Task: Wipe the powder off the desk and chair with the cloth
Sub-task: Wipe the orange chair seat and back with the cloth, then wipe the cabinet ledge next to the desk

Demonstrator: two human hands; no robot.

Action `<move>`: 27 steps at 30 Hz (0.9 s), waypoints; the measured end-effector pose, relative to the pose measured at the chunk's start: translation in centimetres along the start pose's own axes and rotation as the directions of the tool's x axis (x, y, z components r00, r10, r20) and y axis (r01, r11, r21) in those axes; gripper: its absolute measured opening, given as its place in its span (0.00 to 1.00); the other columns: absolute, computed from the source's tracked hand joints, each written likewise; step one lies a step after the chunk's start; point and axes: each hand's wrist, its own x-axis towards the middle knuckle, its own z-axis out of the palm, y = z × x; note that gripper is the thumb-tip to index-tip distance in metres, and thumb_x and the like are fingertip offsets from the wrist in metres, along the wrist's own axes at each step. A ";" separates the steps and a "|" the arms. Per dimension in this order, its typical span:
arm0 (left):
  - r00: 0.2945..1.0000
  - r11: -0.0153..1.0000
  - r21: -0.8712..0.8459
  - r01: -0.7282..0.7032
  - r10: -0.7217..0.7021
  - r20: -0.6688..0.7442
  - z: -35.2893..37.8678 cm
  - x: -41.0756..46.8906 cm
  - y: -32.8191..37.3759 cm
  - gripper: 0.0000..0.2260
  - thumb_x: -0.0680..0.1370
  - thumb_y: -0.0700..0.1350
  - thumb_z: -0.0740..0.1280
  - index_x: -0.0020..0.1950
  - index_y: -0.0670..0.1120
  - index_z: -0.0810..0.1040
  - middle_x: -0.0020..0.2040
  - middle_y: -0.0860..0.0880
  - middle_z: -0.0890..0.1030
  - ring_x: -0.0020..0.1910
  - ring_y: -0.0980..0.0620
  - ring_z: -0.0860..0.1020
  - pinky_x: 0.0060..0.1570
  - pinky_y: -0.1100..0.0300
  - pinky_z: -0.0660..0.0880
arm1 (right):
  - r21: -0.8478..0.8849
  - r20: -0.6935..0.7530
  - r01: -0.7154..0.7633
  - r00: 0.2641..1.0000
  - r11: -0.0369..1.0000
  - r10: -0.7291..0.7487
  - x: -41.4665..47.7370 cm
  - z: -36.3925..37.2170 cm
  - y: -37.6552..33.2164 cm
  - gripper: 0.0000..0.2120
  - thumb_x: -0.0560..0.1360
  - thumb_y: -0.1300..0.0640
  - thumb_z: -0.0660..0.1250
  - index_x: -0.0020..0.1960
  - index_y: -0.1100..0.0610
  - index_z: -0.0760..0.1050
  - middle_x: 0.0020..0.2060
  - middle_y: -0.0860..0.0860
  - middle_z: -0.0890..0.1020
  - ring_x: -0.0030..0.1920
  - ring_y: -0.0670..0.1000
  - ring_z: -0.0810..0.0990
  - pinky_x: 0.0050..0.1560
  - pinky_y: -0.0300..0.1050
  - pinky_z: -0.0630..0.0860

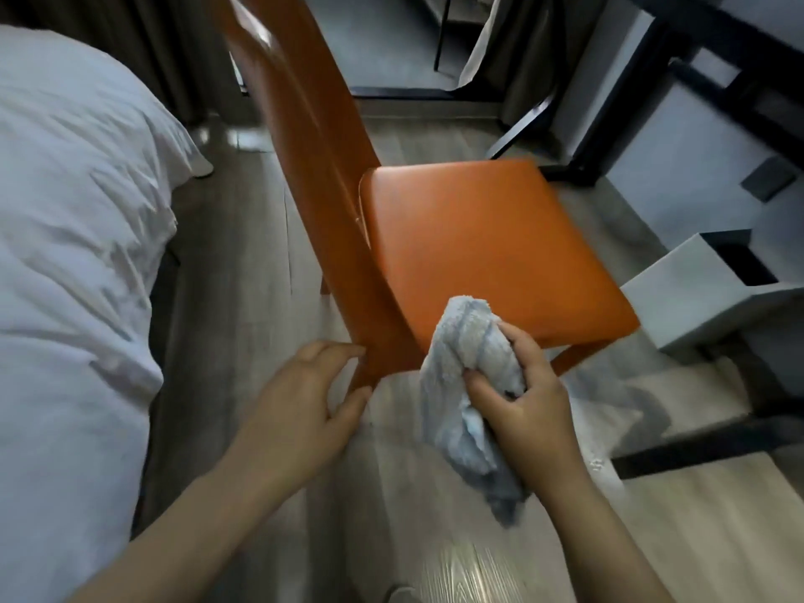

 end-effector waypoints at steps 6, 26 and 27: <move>0.990 0.996 0.078 0.035 -0.046 0.134 -6.0 -3.7 6.9 0.18 0.77 0.55 0.65 0.66 0.57 0.71 0.56 0.61 0.72 0.51 0.64 0.73 0.43 0.72 0.67 | -0.077 0.016 -0.075 0.997 0.994 0.077 -3.7 -5.8 -8.3 0.26 0.73 0.54 0.69 0.69 0.40 0.68 0.61 0.40 0.75 0.60 0.36 0.74 0.55 0.27 0.72; 0.833 0.873 0.022 -0.486 0.456 0.312 -22.0 -15.0 49.1 0.17 0.77 0.54 0.65 0.66 0.54 0.73 0.60 0.55 0.75 0.55 0.56 0.74 0.51 0.65 0.68 | -0.222 -0.462 -0.169 0.885 0.960 0.049 -26.2 -41.8 -37.5 0.26 0.71 0.55 0.71 0.66 0.38 0.69 0.55 0.38 0.72 0.55 0.36 0.73 0.51 0.26 0.68; 0.811 0.858 0.002 -0.514 0.485 0.327 -21.4 -15.4 51.1 0.18 0.77 0.54 0.65 0.66 0.53 0.72 0.61 0.54 0.75 0.57 0.56 0.74 0.53 0.65 0.69 | -0.215 -0.500 -0.181 0.865 0.960 0.051 -27.3 -43.5 -37.5 0.26 0.71 0.55 0.71 0.66 0.38 0.69 0.54 0.36 0.72 0.55 0.34 0.72 0.49 0.24 0.68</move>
